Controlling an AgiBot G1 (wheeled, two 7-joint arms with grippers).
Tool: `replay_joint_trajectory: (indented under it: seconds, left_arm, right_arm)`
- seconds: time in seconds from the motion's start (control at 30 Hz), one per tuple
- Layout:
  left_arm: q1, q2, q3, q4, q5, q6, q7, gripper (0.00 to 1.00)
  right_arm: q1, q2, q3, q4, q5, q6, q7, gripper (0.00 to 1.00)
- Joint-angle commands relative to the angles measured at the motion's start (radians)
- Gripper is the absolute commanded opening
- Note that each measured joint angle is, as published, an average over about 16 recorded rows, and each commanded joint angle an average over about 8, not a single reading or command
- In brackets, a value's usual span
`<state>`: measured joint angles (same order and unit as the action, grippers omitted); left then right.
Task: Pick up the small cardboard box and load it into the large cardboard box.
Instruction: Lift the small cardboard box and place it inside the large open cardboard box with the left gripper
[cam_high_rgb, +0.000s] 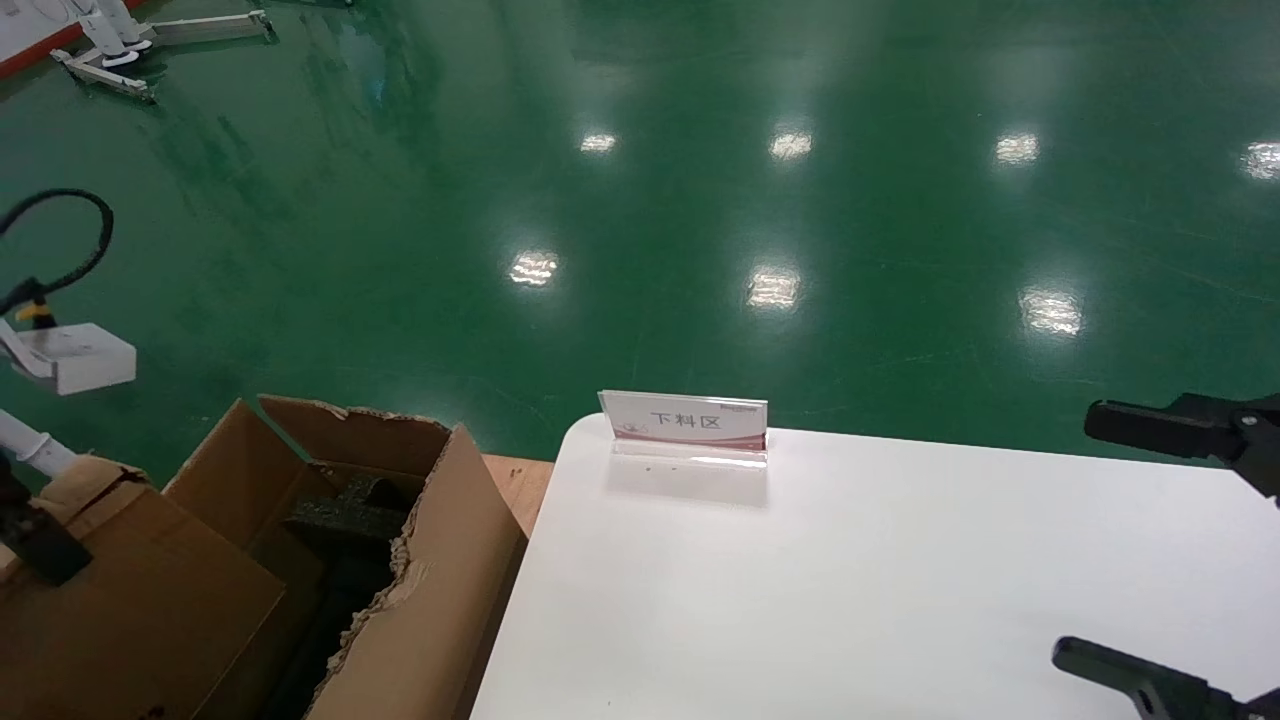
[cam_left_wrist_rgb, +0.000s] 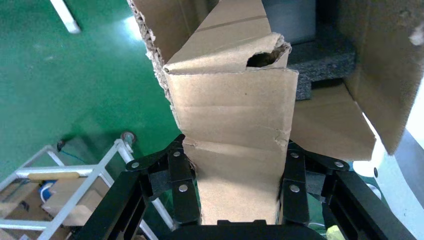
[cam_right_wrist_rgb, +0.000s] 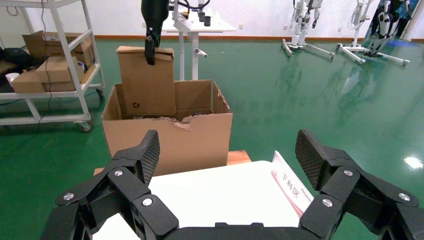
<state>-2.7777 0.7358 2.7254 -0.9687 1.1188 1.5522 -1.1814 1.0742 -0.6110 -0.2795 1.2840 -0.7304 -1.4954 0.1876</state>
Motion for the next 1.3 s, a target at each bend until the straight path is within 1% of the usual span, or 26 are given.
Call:
replay_joint_trajectory:
  seconds: [0.03, 0.7, 0.97, 1.3]
  left_arm:
    - [0.02, 0.001, -0.001, 0.01, 0.001, -0.009, -0.003, 0.0]
    - [0.221, 0.013, -0.039, 0.121, -0.021, -0.14, -0.061, 0.0]
    - [0.274, 0.033, -0.046, 0.148, -0.004, -0.17, -0.092, 0.0]
    - [0.316, 0.063, -0.055, 0.154, 0.029, -0.19, -0.143, 0.0]
  right_arm:
    - [0.0, 0.0, 0.0, 0.0, 0.0, 0.0, 0.0, 1.0]
    - [0.0, 0.0, 0.0, 0.0, 0.0, 0.0, 0.0, 1.0]
    - [0.0, 0.0, 0.0, 0.0, 0.0, 0.0, 0.0, 1.0]
    - [0.0, 0.0, 0.0, 0.0, 0.0, 0.0, 0.0, 1.0]
